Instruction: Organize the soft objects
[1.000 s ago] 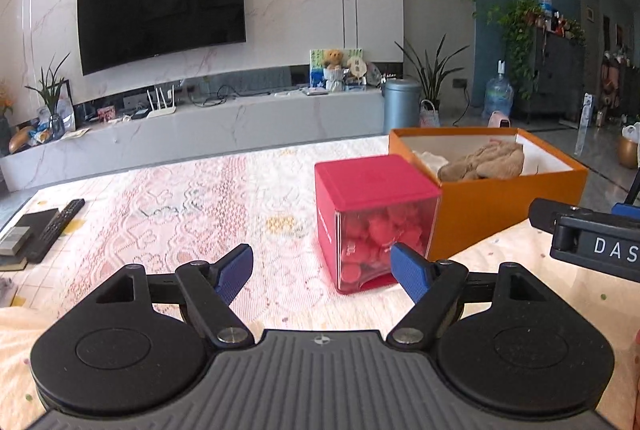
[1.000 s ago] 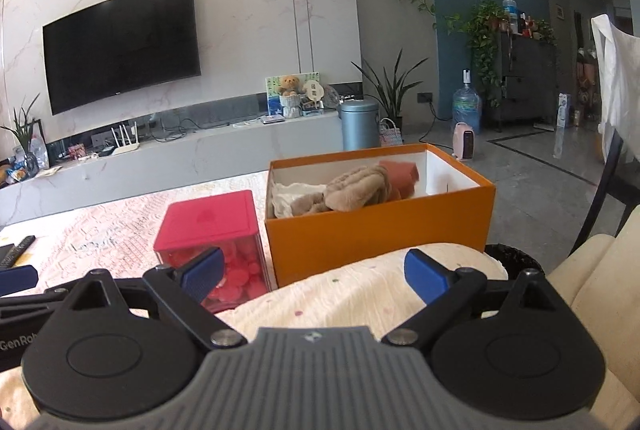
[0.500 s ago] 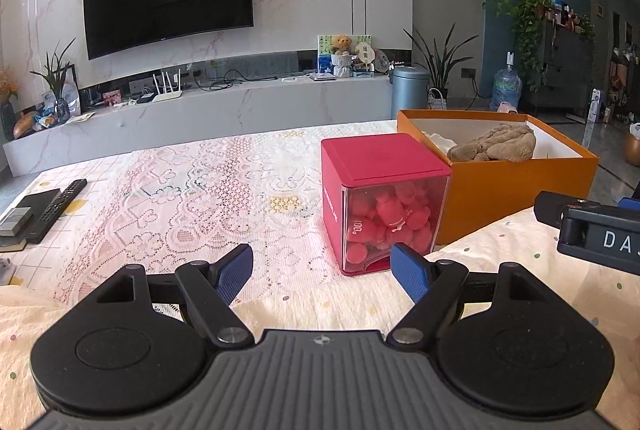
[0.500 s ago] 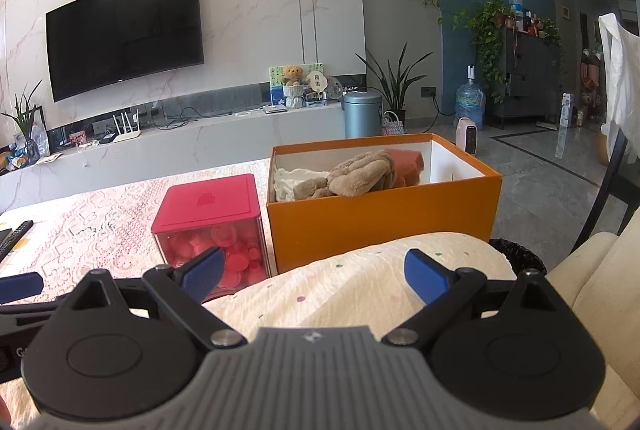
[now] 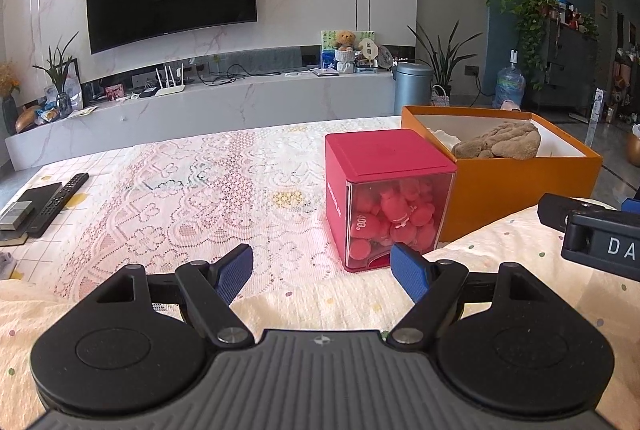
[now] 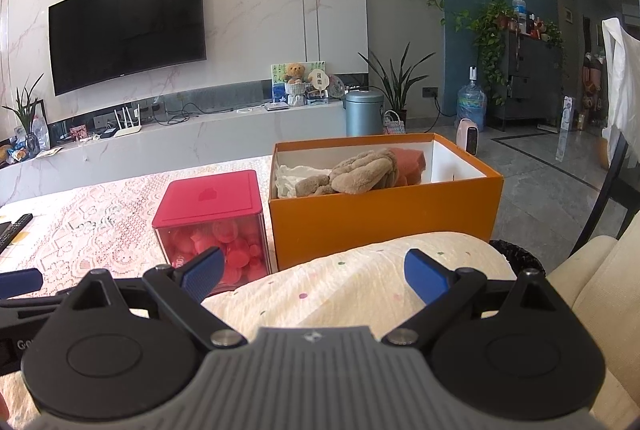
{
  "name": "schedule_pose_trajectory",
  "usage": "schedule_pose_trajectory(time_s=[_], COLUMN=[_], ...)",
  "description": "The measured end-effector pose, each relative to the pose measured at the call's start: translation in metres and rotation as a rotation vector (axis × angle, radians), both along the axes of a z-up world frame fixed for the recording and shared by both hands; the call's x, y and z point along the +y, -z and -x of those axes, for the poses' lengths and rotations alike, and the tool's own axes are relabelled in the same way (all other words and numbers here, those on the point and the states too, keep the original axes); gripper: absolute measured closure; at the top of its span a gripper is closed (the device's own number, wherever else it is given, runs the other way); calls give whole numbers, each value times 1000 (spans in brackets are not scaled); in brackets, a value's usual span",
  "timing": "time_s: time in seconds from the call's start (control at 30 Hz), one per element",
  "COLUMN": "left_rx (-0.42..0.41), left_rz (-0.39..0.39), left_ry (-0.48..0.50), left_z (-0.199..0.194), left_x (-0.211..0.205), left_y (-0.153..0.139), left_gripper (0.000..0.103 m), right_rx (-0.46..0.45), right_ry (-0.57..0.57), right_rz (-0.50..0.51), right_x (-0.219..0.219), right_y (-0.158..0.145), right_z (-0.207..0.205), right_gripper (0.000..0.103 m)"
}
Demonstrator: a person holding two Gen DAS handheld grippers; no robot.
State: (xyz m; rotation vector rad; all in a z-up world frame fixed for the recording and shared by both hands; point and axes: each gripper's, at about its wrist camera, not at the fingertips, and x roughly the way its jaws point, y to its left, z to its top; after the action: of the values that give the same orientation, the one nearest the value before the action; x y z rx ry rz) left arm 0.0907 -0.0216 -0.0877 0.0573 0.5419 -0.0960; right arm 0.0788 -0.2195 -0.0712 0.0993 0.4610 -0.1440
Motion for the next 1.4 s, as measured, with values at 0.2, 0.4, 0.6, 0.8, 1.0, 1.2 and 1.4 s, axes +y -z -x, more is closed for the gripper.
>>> schedule_pose_trajectory(time_s=[0.2, 0.4, 0.6, 0.8, 1.0, 1.2, 1.4], left_rx=[3, 3, 8, 7, 7, 10, 11], left_rz=[3, 3, 4, 4, 4, 8, 17], left_ry=[-4, -4, -6, -4, -4, -5, -6], left_z=[0, 0, 0, 0, 2, 2, 3], left_x=[1, 1, 1, 1, -1, -1, -2], left_y=[0, 0, 1, 1, 2, 2, 2], left_gripper=[11, 11, 11, 11, 11, 11, 11], right_rx=[2, 2, 1, 2, 2, 3, 1], right_ry=[-1, 0, -1, 0, -1, -3, -9], right_rz=[2, 1, 0, 2, 2, 7, 16], right_x=[1, 1, 1, 1, 1, 0, 0], right_y=[1, 1, 1, 0, 0, 2, 2], right_z=[0, 0, 0, 0, 0, 0, 1], right_gripper=[8, 8, 8, 8, 8, 8, 8])
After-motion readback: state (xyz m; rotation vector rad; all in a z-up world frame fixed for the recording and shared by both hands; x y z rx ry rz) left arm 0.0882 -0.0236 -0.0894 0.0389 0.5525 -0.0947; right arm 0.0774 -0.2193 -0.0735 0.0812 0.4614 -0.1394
